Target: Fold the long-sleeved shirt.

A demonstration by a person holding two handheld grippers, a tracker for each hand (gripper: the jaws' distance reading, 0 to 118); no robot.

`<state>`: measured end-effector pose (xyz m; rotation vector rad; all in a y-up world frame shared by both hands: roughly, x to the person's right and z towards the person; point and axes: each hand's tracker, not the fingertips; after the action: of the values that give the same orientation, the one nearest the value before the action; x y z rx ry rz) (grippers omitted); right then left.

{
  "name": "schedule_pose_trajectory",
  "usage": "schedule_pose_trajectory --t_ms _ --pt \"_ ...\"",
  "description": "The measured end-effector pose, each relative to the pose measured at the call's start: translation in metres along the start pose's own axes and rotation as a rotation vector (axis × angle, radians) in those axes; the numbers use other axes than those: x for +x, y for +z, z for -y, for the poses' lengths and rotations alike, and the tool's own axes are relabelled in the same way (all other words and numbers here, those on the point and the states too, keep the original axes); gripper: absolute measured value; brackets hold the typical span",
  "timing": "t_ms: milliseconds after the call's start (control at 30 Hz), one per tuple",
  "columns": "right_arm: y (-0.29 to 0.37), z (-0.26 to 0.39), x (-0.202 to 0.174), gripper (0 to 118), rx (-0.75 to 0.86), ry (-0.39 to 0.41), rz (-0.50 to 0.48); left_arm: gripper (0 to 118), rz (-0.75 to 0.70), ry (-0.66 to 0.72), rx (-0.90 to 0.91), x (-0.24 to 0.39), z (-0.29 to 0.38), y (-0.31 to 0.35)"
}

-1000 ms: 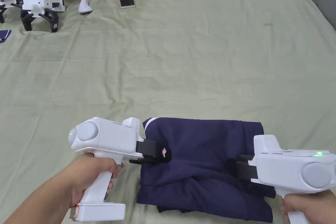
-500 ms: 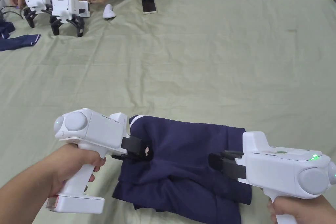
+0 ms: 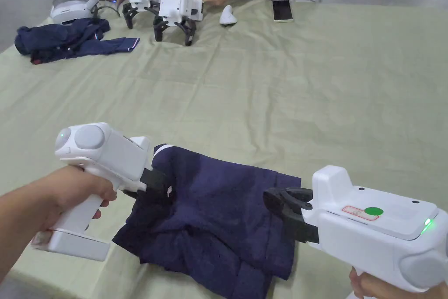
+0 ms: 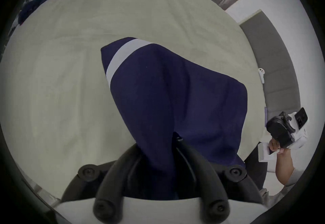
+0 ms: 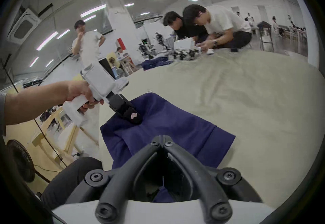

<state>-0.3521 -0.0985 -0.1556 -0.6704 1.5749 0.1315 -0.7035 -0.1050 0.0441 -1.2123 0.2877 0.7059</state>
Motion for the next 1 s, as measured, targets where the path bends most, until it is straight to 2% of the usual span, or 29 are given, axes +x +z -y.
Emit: schedule_pose_trajectory --t_ms 100,200,267,367,567,733,933,1000 --pt "-0.025 -0.016 -0.014 0 0.018 0.05 -0.039 18 -0.06 0.033 -0.001 -0.032 -0.007 0.009" --pt "-0.047 -0.031 -0.031 0 0.035 0.126 -0.058 18 -0.203 0.036 0.01 -0.07 -0.019 0.016" --pt "-0.06 -0.04 -0.042 0 0.048 0.169 -0.063 18 -0.203 0.078 0.002 -0.098 -0.027 0.025" --pt "-0.074 -0.051 -0.052 0 0.07 0.198 -0.099 18 -0.253 0.085 -0.004 -0.112 -0.029 0.032" --pt "-0.101 -0.063 -0.063 0 0.085 0.25 -0.111 18 -0.383 0.093 -0.022 -0.164 -0.055 0.044" --pt "-0.116 -0.067 -0.062 0 0.082 0.249 -0.118 18 -0.461 0.077 0.0 -0.193 -0.068 0.041" --pt "-0.116 -0.066 -0.06 0 0.069 0.256 -0.105 18 -0.457 0.12 0.014 -0.206 -0.066 0.043" --pt "-0.109 -0.065 -0.059 0 0.076 0.241 -0.097 20 -0.539 0.091 0.005 -0.205 -0.064 0.049"
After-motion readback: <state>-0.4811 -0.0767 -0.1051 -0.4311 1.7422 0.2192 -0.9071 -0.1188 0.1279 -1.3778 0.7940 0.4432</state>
